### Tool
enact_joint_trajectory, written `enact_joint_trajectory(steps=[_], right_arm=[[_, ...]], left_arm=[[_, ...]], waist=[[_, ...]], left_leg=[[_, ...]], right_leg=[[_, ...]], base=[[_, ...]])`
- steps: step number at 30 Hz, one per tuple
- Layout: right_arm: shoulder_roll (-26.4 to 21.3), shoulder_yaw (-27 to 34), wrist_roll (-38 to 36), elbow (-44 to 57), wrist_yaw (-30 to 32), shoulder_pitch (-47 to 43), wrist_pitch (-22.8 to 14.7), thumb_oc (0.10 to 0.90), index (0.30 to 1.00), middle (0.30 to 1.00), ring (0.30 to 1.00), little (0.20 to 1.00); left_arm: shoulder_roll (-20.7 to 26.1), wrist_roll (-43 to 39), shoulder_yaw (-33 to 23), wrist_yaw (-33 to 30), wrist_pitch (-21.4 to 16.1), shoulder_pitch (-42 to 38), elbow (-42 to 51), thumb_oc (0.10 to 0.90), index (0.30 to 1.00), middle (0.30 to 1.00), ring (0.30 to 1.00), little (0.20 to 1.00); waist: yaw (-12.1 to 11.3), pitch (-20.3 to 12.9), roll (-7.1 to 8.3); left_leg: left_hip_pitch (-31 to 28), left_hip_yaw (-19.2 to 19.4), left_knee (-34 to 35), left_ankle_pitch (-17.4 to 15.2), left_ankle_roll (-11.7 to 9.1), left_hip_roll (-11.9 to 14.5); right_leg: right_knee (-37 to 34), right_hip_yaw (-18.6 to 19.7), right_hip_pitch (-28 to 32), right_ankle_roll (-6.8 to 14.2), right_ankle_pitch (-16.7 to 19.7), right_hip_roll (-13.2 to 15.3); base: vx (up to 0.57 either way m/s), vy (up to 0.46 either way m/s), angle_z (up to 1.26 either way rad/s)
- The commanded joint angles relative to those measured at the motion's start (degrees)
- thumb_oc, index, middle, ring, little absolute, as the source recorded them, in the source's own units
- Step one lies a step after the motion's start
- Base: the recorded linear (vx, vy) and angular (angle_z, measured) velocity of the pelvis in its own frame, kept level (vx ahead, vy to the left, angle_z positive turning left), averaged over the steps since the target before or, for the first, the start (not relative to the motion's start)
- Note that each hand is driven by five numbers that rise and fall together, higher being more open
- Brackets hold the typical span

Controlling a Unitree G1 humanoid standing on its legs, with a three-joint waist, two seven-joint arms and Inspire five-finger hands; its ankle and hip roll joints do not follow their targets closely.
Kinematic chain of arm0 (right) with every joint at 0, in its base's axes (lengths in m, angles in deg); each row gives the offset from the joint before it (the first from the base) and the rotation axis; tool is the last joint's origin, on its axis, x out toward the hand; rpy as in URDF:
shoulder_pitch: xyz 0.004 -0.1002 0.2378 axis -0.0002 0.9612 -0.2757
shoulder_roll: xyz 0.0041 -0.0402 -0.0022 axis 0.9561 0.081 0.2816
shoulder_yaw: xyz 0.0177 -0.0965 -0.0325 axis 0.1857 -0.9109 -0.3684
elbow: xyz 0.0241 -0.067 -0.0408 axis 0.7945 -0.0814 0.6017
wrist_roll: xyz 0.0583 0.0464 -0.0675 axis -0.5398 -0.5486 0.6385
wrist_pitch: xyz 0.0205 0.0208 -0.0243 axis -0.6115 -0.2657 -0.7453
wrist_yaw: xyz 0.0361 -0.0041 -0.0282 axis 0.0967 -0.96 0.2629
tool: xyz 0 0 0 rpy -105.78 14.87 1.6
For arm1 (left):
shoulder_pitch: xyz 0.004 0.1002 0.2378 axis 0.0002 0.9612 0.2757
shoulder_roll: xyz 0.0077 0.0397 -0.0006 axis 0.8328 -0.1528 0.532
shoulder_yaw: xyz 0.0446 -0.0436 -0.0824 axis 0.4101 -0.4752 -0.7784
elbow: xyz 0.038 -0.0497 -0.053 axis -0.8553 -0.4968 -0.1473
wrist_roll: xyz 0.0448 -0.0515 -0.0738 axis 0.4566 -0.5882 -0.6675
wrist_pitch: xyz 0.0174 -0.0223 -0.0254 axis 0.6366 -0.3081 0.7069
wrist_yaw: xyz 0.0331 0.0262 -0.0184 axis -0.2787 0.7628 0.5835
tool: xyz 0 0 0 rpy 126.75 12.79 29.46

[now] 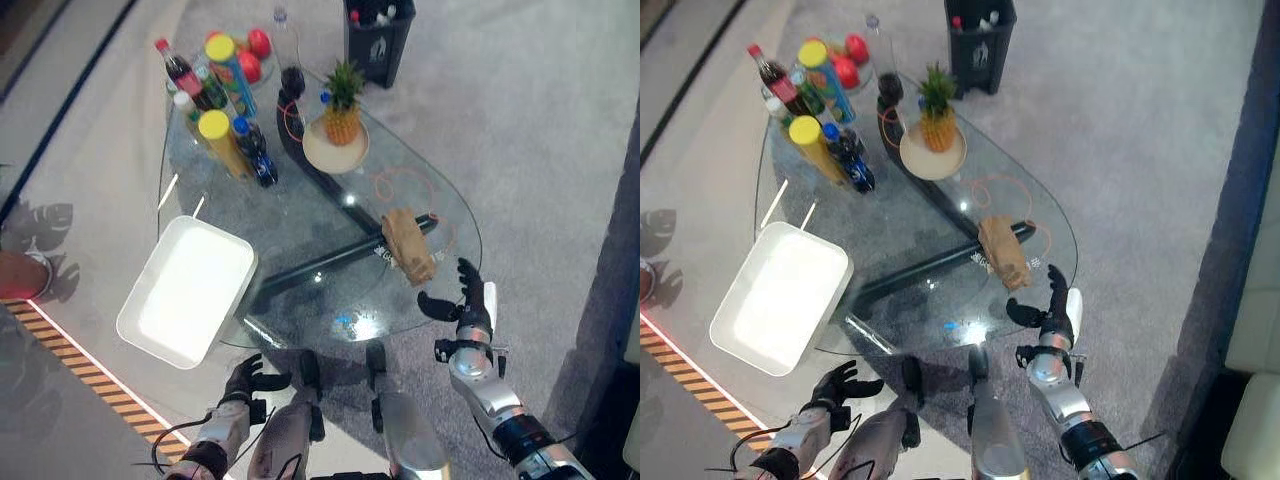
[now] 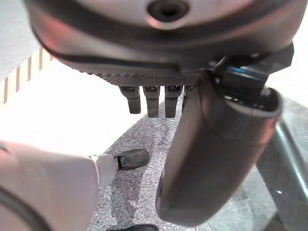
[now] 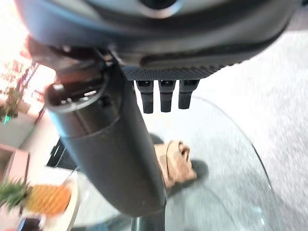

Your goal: Wipe the table with a cloth and put it in the basket.

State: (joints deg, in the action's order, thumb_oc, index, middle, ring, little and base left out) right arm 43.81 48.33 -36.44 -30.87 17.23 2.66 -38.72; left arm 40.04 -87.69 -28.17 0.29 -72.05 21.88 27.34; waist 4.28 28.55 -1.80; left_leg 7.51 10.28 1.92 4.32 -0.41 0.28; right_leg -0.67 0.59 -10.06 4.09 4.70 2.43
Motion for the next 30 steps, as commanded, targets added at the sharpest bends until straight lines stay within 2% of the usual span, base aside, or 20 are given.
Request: enact_joint_trajectory(steps=[1,6,9,10,11,13,16,21,24,30], right_arm=[[-3.4,2.8,3.5,8.2,5.9,-3.4,-3.5,0.8,0.9,0.9,0.9,0.9],[-3.0,2.2,3.0,8.7,9.4,-9.9,-0.7,0.8,0.9,0.9,0.9,0.9],[-2.9,1.8,3.2,9.1,10.4,-12.3,0.0,0.8,0.9,0.9,0.9,0.9],[-2.9,1.5,3.3,9.6,11.4,-13.7,0.4,0.8,0.9,0.9,0.9,0.9],[-3.1,1.3,3.0,9.9,12.0,-14.2,0.4,0.8,0.9,0.9,0.9,0.9],[-3.4,0.7,2.5,8.7,13.0,-15.4,-1.5,0.8,0.9,0.9,0.9,0.9],[-3.5,0.7,2.0,8.1,13.9,-17.3,-2.0,0.8,0.9,0.9,0.9,0.9],[-4.5,1.6,0.2,9.5,13.0,-19.3,0.4,0.8,0.9,0.9,0.9,0.9],[-5.2,2.0,0.0,11.6,13.5,-19.7,3.9,0.8,0.9,0.9,0.9,0.9],[-4.6,1.9,-3.2,12.0,15.3,-18.8,4.3,0.8,0.9,0.9,0.9,0.9]], left_arm=[[-0.4,-1.2,1.2,-2.6,-2.5,0.0,-2.4,0.8,0.9,0.9,0.9,0.9],[-1.6,-2.3,1.4,-4.1,-2.8,-4.1,-2.7,0.8,0.9,0.9,0.9,0.9],[-2.0,-3.0,1.7,-4.8,-3.0,-5.4,-2.8,0.8,0.9,0.9,0.9,0.9],[-2.4,-6.1,2.0,-4.0,-2.1,-6.2,-2.9,0.8,0.9,0.9,0.9,0.9],[-2.7,-7.1,1.8,-2.0,-3.0,-6.3,-4.0,0.8,0.9,0.9,0.9,0.9],[-3.2,-6.2,1.9,0.5,-8.6,-5.5,-9.0,0.8,0.9,0.9,0.9,0.9],[-3.3,-5.4,2.7,1.1,-12.0,-3.8,-10.2,0.8,0.9,0.9,0.9,0.9],[-2.7,-4.7,2.9,-0.2,-12.8,-1.5,-7.6,0.8,0.9,0.9,0.9,0.9],[-2.0,-4.9,2.7,-1.9,-11.6,-0.2,-3.5,0.8,0.9,0.9,0.9,0.9],[-2.1,-4.9,3.6,-3.3,-11.1,0.9,0.4,0.8,0.9,0.9,0.9,0.9]], waist=[[0.4,-1.9,1.1],[0.3,1.2,1.03],[0.4,1.2,0.92],[0.4,1.2,0.78],[0.3,1.2,0.8],[-0.1,1.2,0.9],[-0.9,1.2,0.97],[-1.7,1.2,0.39],[-2.0,1.2,-0.32],[-2.5,1.2,-0.98]], left_leg=[[4.9,-4.1,-9.4,-7.5,0.9,-3.6],[9.2,-3.6,-12.9,-7.9,0.7,-4.1],[12.0,-3.5,-14.5,-8.0,0.6,-4.2],[14.2,-3.4,-15.5,-8.1,0.6,-4.4],[15.2,-3.5,-16.0,-8.2,0.6,-4.6],[17.4,-3.6,-16.9,-8.3,0.5,-4.6],[20.3,-3.5,-18.0,-8.3,0.4,-4.8],[23.3,-3.7,-18.7,-7.8,0.4,-4.9],[26.3,-3.8,-19.8,-7.6,0.5,-5.1],[29.7,-4.4,-20.9,-7.6,0.9,-5.3]], right_leg=[[7.4,-2.5,-2.9,-0.2,-5.7,0.2],[9.5,-2.4,-6.9,-0.4,-5.4,0.5],[10.8,-2.2,-9.9,-0.6,-5.5,0.4],[11.9,-2.1,-12.2,-0.7,-5.6,0.4],[12.6,-2.3,-13.3,-0.8,-5.8,0.4],[13.7,-2.6,-15.8,-0.8,-5.8,0.5],[14.8,-3.1,-18.7,-0.8,-5.7,0.6],[15.7,-3.4,-21.8,-1.2,-5.6,0.4],[16.9,-3.3,-24.9,-1.4,-5.4,0.2],[18.2,-3.5,-28.5,-1.4,-5.1,0.3]], base=[[0.0,0.0,0.0],[-0.01,0.038,0.01],[0.01,0.036,0.02],[0.02,0.037,0.01],[0.0,0.0,0.0],[0.01,-0.009,0.02],[0.04,-0.01,0.05],[0.06,0.03,0.06],[0.09,0.064,0.1],[0.05,0.022,0.05]])
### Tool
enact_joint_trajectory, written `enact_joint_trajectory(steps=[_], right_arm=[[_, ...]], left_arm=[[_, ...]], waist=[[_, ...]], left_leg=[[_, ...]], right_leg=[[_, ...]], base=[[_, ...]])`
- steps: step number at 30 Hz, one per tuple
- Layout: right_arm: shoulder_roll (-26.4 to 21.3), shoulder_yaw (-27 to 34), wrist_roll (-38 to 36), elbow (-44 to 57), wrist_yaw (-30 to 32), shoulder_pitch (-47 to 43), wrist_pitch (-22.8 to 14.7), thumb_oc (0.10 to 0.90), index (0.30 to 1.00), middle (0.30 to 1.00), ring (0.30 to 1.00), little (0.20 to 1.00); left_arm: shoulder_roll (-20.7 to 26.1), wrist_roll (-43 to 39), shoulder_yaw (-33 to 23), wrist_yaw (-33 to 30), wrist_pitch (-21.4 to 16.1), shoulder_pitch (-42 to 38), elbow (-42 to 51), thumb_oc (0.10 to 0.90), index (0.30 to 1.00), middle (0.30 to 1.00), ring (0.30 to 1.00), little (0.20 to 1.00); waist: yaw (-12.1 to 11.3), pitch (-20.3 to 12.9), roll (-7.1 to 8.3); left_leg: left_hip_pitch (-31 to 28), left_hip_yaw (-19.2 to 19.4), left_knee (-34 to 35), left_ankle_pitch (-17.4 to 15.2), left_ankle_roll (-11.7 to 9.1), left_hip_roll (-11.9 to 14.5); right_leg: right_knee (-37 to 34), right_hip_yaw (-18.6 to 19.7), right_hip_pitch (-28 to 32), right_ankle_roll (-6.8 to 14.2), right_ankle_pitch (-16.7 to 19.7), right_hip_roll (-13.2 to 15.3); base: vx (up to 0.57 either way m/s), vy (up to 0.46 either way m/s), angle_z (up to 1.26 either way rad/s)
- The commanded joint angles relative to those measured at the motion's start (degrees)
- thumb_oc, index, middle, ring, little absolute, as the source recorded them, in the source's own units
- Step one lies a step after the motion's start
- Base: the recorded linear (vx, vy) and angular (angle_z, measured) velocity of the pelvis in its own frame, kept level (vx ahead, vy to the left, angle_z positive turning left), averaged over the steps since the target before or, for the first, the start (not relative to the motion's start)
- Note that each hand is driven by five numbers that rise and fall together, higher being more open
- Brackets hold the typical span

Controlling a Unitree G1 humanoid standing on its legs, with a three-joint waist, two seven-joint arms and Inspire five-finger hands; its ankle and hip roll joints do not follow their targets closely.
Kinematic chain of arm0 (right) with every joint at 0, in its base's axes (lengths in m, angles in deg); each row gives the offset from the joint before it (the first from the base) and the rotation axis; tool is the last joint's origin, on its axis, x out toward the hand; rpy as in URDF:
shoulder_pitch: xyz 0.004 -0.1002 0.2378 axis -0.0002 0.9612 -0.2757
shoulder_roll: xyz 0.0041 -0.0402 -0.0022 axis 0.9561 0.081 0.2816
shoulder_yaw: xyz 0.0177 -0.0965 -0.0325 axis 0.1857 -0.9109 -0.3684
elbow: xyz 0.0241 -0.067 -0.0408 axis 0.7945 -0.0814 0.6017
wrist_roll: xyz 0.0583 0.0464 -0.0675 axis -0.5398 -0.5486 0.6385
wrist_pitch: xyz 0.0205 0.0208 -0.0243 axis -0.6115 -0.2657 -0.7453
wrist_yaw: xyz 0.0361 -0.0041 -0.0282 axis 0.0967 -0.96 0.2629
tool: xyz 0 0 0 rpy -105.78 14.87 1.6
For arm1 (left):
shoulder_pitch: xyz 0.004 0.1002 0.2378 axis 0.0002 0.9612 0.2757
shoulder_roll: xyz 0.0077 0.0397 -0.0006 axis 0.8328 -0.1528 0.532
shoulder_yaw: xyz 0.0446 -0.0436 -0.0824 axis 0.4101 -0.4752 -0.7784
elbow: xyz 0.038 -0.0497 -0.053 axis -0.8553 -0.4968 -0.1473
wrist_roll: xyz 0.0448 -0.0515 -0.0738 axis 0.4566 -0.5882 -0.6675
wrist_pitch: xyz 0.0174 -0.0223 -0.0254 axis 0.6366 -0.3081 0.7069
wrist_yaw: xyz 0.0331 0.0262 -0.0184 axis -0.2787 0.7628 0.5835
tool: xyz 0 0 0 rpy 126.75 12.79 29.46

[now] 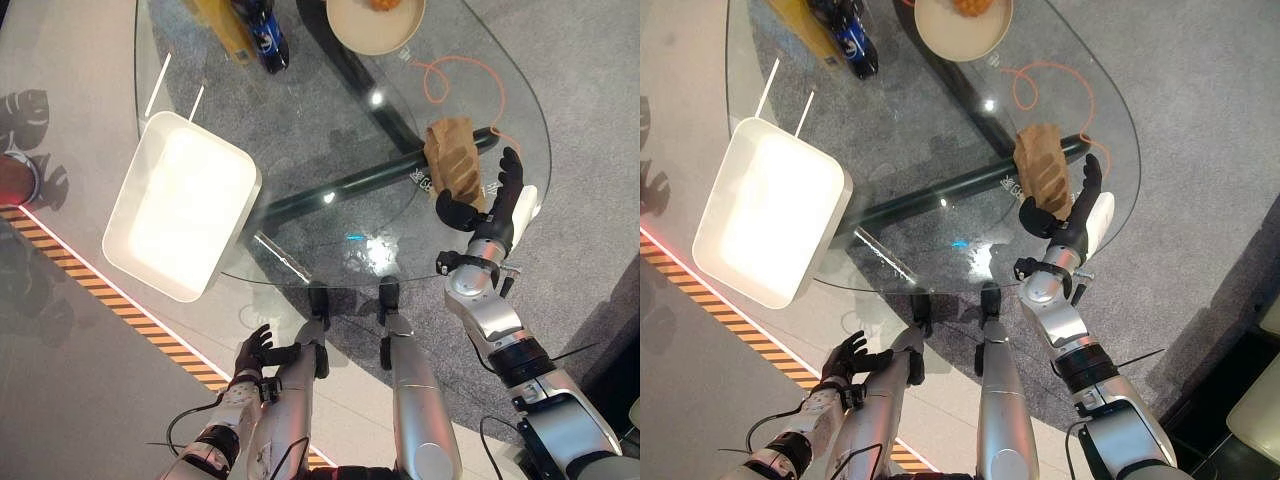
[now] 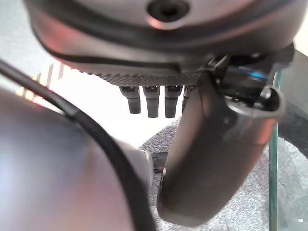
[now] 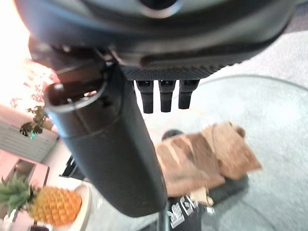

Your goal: Wipe the table with a cloth and put it in the basket.

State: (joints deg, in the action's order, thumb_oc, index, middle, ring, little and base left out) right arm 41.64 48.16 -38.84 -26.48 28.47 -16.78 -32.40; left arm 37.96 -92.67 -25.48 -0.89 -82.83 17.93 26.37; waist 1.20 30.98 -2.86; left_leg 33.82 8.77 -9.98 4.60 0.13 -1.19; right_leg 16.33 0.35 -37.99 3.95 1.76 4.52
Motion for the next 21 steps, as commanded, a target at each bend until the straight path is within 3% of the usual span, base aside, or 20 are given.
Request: enact_joint_trajectory(steps=[1,7,21], right_arm=[[-2.2,2.0,-0.7,8.0,3.8,1.0,-2.1,0.8,0.9,0.9,0.9,0.9],[-1.6,1.4,0.9,7.8,4.8,1.0,-1.7,0.8,0.9,0.9,0.9,0.9],[-6.4,2.4,-0.4,0.6,9.7,-5.9,3.2,0.8,0.9,0.9,0.9,0.9]], left_arm=[[-0.2,0.1,1.1,-2.3,-0.1,5.0,1.8,0.8,0.9,0.9,0.9,0.9],[-0.3,-0.1,1.5,-2.7,0.4,4.8,3.1,0.8,0.9,0.9,0.9,0.9],[0.8,-0.9,2.7,-2.8,1.2,4.2,5.2,0.8,0.9,0.9,0.9,0.9]], waist=[[0.6,-1.2,0.06],[0.4,-1.2,0.05],[-0.9,-1.2,-1.37]], left_leg=[[3.7,-2.9,-9.1,-7.9,0.4,-3.9],[5.7,-2.9,-10.2,-7.8,0.4,-3.8],[11.3,-4.1,-12.4,-7.6,0.4,-4.0]], right_leg=[[1.3,-3.3,-0.9,-1.3,-2.1,-1.8],[2.4,-3.1,-3.0,-1.1,-1.9,-1.8],[4.9,-4.0,-8.8,-0.8,-1.4,-1.5]], base=[[0.04,0.018,0.02],[0.03,0.011,0.01],[0.02,-0.006,0.03]])
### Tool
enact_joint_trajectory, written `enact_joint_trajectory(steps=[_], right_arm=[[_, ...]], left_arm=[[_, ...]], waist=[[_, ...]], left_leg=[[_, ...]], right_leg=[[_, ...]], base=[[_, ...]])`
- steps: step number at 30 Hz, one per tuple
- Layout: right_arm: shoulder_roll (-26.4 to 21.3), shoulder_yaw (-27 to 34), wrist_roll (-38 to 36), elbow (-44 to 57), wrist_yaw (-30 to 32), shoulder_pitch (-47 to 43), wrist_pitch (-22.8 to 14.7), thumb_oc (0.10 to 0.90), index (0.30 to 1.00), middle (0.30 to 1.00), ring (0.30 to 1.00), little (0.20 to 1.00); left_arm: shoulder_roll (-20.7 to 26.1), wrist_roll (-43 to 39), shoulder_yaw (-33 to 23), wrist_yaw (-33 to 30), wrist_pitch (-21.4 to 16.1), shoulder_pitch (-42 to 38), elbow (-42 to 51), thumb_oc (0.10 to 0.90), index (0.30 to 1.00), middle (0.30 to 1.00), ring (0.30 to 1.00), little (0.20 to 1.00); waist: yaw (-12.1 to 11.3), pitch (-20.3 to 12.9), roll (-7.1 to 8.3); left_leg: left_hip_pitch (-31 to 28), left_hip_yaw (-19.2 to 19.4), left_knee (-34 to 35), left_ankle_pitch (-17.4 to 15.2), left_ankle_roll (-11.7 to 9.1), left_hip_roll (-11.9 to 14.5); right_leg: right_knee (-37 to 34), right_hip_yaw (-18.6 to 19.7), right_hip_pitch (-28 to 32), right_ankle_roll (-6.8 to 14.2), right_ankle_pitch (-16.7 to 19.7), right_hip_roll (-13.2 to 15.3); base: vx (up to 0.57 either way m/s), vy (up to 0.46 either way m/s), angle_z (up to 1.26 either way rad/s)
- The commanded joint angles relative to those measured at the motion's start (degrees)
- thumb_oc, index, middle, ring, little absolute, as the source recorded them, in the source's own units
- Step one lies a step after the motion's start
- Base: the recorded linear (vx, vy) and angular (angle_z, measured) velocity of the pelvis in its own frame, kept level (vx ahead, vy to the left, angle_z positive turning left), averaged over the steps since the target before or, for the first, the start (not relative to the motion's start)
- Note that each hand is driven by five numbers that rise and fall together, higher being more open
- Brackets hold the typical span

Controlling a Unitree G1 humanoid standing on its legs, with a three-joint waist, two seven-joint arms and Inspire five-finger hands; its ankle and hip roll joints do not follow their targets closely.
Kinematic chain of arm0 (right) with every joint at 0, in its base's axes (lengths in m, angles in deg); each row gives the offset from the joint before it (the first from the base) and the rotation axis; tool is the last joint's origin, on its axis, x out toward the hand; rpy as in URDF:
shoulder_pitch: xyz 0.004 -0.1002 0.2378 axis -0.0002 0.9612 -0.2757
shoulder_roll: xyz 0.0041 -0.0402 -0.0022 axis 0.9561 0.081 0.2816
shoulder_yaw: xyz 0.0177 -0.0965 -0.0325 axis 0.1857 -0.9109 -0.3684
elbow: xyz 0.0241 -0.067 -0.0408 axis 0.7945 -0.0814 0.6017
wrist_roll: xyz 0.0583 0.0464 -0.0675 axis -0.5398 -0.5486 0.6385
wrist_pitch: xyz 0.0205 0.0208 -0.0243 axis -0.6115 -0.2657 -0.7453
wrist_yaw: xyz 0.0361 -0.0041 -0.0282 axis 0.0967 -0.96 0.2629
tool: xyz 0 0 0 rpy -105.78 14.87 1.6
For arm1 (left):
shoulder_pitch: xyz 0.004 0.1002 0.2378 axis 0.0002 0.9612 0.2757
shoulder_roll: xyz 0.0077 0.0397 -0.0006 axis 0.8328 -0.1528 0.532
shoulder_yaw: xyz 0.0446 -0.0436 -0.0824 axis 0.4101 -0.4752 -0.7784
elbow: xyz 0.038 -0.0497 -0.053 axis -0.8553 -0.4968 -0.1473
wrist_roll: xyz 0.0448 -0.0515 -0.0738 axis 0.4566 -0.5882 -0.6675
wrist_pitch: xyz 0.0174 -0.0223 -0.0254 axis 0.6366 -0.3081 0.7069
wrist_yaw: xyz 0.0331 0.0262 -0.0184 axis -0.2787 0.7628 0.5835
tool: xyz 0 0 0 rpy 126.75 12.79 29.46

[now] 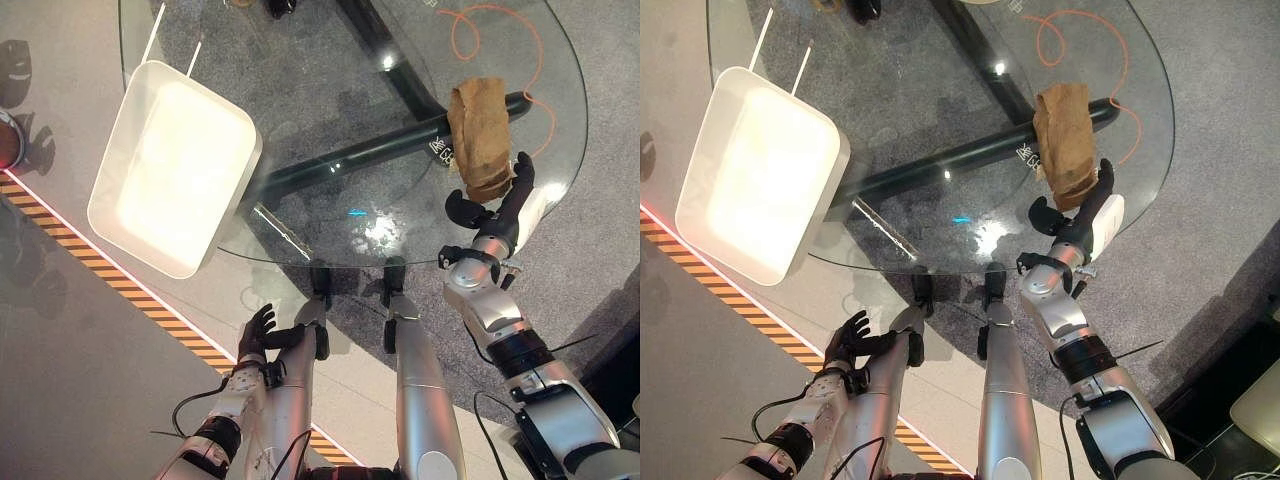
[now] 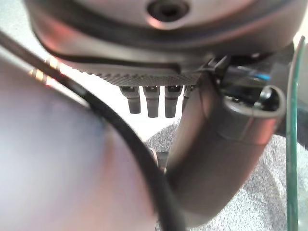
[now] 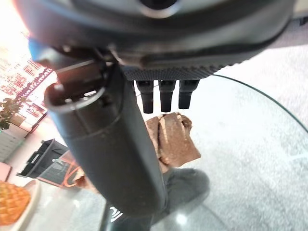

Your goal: Wipe the table with a cloth and put it in the basket.

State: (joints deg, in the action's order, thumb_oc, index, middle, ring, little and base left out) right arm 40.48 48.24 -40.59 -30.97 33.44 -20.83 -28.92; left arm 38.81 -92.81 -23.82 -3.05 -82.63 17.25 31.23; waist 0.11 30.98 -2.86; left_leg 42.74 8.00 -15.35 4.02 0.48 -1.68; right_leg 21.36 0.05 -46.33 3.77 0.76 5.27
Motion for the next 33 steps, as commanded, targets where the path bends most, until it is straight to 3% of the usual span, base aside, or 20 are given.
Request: enact_joint_trajectory(steps=[1,17,22,27,33], right_arm=[[-5.7,2.3,1.0,5.0,4.7,-2.5,-0.1,0.8,0.9,0.9,0.9,0.9],[-9.1,2.2,-3.6,-0.5,5.7,-12.2,0.2,0.8,0.9,0.9,0.9,0.9],[-9.5,2.1,-7.1,-2.2,4.9,-13.5,0.3,0.8,0.9,0.9,0.9,0.9],[-9.4,1.5,-13.7,-5.7,5.4,-14.4,3.5,0.8,0.9,0.9,0.9,0.9],[-8.6,1.4,-19.8,-9.2,4.8,-13.7,4.1,0.8,0.9,0.9,0.9,0.9]], left_arm=[[0.0,-0.9,1.1,-0.5,0.9,5.0,0.6,0.8,0.9,0.9,0.9,0.9],[0.4,-2.0,2.9,-0.2,1.3,4.3,2.5,0.8,0.9,0.9,0.9,0.9],[0.7,-2.8,3.1,-0.1,1.0,4.2,2.5,0.8,0.9,0.9,0.9,0.9],[0.6,-3.3,3.3,0.1,0.9,3.7,2.8,0.8,0.9,0.9,0.9,0.9],[0.4,-3.9,3.9,0.0,-0.1,3.5,2.7,0.8,0.9,0.9,0.9,0.9]], waist=[[0.1,-1.2,-1.48],[-1.3,-1.2,-2.62],[-1.5,-1.2,-2.88],[-1.7,-1.2,-3.19],[-1.7,-1.2,-3.44]], left_leg=[[2.8,-3.5,-7.1,-6.9,0.0,-3.6],[7.5,-4.1,-8.6,-6.5,0.2,-3.4],[8.2,-4.2,-8.6,-6.4,0.0,-3.5],[9.1,-4.2,-8.9,-6.3,-0.1,-3.5],[9.8,-4.1,-8.7,-6.1,0.1,-3.5]], right_leg=[[-0.1,-3.7,-0.9,-0.6,-0.4,-2.3],[1.8,-4.0,-5.9,-0.6,-0.2,-2.4],[1.9,-4.0,-6.6,-0.5,-0.1,-2.4],[2.1,-4.0,-7.6,-0.5,0.0,-2.3],[1.9,-4.0,-8.4,-0.6,0.3,-2.4]], base=[[0.01,0.006,0.03],[0.0,0.006,0.02],[0.0,0.0,0.0],[0.0,0.0,0.0],[0.0,0.0,0.0]])
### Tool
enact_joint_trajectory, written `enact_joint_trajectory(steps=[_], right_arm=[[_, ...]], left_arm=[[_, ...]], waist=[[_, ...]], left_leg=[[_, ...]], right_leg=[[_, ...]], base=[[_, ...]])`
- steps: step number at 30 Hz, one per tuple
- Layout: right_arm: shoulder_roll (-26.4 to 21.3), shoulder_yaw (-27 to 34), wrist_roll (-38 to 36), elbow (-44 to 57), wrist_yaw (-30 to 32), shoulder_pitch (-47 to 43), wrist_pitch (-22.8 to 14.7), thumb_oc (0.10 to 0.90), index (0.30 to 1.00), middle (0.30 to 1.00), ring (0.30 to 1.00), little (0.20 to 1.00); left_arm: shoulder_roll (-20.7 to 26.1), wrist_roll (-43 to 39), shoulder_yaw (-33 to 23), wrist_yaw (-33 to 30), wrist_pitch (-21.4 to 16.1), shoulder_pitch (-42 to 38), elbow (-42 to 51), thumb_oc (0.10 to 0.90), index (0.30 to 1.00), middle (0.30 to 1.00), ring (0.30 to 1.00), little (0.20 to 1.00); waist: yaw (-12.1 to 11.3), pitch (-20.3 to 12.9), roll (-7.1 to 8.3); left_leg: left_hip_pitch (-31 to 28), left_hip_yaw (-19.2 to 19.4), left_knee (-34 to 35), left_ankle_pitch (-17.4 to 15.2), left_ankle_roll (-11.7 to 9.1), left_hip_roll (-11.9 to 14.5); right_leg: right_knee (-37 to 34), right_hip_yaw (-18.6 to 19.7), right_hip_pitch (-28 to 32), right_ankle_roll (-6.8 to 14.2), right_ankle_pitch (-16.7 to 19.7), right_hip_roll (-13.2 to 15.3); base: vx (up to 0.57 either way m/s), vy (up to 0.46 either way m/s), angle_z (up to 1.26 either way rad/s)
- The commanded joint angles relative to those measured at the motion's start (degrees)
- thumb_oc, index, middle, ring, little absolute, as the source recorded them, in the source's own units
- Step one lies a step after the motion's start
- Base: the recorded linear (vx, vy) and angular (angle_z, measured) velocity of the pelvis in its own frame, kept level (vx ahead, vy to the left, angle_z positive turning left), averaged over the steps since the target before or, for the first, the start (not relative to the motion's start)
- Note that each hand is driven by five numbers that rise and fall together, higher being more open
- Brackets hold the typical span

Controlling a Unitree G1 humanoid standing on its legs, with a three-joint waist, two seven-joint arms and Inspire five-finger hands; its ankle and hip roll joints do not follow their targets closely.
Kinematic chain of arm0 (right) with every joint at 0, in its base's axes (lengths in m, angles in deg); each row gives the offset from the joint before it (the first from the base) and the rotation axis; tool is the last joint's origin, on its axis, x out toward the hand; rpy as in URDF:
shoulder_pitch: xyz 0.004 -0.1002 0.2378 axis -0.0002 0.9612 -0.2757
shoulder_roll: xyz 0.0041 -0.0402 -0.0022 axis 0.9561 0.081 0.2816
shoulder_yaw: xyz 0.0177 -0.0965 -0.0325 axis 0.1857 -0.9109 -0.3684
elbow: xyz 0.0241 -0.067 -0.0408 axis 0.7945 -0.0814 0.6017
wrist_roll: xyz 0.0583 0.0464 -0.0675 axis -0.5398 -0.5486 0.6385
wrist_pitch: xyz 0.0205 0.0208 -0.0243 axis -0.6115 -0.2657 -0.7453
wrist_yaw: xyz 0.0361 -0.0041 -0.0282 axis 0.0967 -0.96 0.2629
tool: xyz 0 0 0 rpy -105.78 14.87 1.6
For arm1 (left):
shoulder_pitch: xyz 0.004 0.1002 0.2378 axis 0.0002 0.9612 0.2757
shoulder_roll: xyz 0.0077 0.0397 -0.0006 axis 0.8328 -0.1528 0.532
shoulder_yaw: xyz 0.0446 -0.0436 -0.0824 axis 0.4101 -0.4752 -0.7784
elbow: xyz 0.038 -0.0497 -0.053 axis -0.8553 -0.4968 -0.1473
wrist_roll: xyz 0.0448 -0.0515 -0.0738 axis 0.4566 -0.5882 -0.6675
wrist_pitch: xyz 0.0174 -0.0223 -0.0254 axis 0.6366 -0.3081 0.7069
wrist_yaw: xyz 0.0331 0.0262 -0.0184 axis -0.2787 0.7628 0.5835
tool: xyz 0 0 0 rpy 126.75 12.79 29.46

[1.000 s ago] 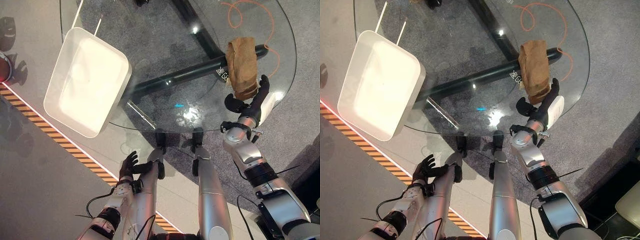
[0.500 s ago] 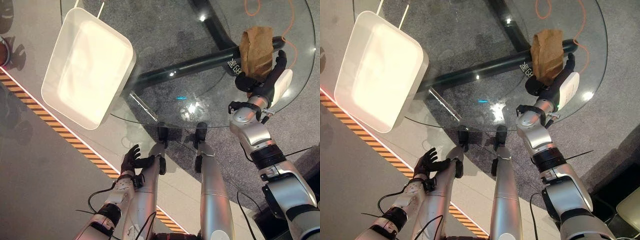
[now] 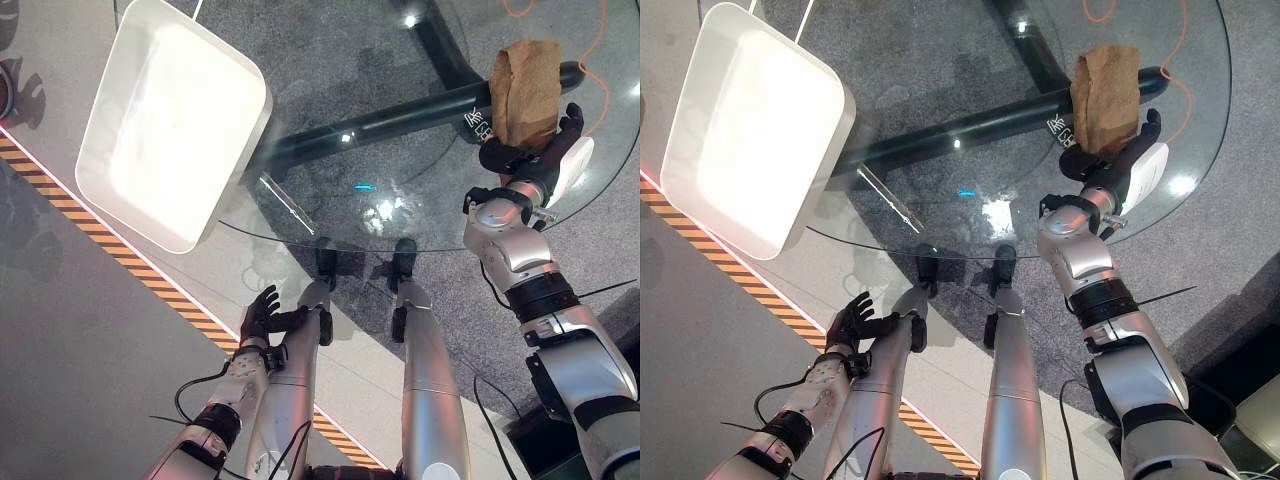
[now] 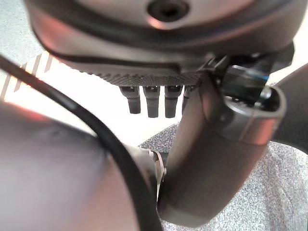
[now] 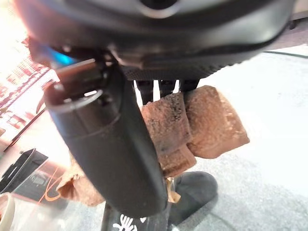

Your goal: Wipe the table with a cloth and put it in the basket.

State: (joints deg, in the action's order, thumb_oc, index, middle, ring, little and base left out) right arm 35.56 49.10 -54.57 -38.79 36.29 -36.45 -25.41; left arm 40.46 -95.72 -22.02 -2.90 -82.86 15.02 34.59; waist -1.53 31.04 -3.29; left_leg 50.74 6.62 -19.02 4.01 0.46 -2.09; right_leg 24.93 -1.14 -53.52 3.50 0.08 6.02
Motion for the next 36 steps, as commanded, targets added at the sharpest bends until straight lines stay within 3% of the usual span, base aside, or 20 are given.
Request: enact_joint_trajectory(steps=[1,7,16,17,18,19,36], right_arm=[[-3.4,0.4,-6.1,-2.4,1.6,1.9,0.1,0.8,0.9,0.9,0.9,0.9],[-4.1,0.3,-5.0,-6.0,-0.1,0.6,-0.2,0.8,0.9,0.9,0.9,0.9],[-4.9,-1.3,-7.1,-8.5,-7.6,-0.8,3.1,0.8,0.9,0.9,0.9,0.9],[-5.0,-1.5,-7.2,-8.6,-8.5,-0.8,3.3,0.449,0.599,0.599,0.599,0.549],[-5.0,-1.6,-7.2,-8.7,-9.3,-0.8,3.7,0.224,0.406,0.406,0.406,0.324],[-5.0,-1.8,-7.0,-8.8,-9.9,-0.8,3.7,0.1,0.3,0.3,0.3,0.2],[-4.5,-2.1,-2.2,-5.5,-12.7,0.4,4.8,0.1,0.3,0.3,0.3,0.2]], left_arm=[[-1.3,-1.0,2.3,-0.3,0.1,5.6,-0.6,0.8,0.9,0.9,0.9,0.9],[-0.9,-1.1,2.9,-0.3,-0.1,5.7,-0.4,0.8,0.9,0.9,0.9,0.9],[-0.5,-1.4,3.5,-0.4,0.2,5.6,0.9,0.8,0.9,0.9,0.9,0.9],[-0.5,-1.4,3.5,-0.3,0.2,5.6,0.9,0.8,0.9,0.9,0.9,0.9],[-0.4,-1.5,3.5,-0.3,0.3,5.5,1.0,0.8,0.9,0.9,0.9,0.9],[-0.3,-1.5,3.5,-0.4,0.3,5.5,1.1,0.8,0.9,0.9,0.9,0.9],[-0.9,-1.4,3.2,-0.7,-0.2,5.5,0.7,0.8,0.9,0.9,0.9,0.9]], waist=[[-0.2,-1.3,-3.07],[-0.5,-1.3,-3.33],[-0.8,-1.3,-3.39],[-0.8,-1.3,-3.35],[-0.8,-1.3,-3.32],[-0.8,-1.3,-3.3],[-0.7,-1.3,-2.65]], left_leg=[[2.0,-2.7,-5.0,-6.0,0.1,-3.1],[2.7,-3.2,-5.3,-5.9,-0.3,-3.3],[3.5,-3.5,-5.6,-5.9,-0.4,-3.3],[3.5,-3.6,-5.6,-6.0,-0.4,-3.3],[3.5,-3.6,-5.6,-6.0,-0.4,-3.3],[3.4,-3.6,-5.6,-6.0,-0.4,-3.3],[3.5,-3.8,-5.6,-6.1,-0.3,-3.5]], right_leg=[[-1.7,-2.9,-1.4,-0.4,1.0,-3.2],[-1.5,-3.1,-1.9,-0.2,1.2,-3.1],[-1.0,-3.3,-2.8,-0.2,1.2,-3.1],[-1.0,-3.3,-2.8,-0.2,1.2,-3.1],[-0.9,-3.4,-2.8,-0.2,1.1,-3.1],[-0.9,-3.4,-2.9,-0.2,1.1,-3.1],[-0.6,-3.3,-2.9,0.1,0.9,-3.3]], base=[[0.0,0.0,0.0],[0.0,0.0,0.0],[0.0,-0.004,0.01],[0.0,0.0,0.0],[0.0,0.0,0.0],[0.0,0.0,0.0],[0.0,0.0,0.0]])
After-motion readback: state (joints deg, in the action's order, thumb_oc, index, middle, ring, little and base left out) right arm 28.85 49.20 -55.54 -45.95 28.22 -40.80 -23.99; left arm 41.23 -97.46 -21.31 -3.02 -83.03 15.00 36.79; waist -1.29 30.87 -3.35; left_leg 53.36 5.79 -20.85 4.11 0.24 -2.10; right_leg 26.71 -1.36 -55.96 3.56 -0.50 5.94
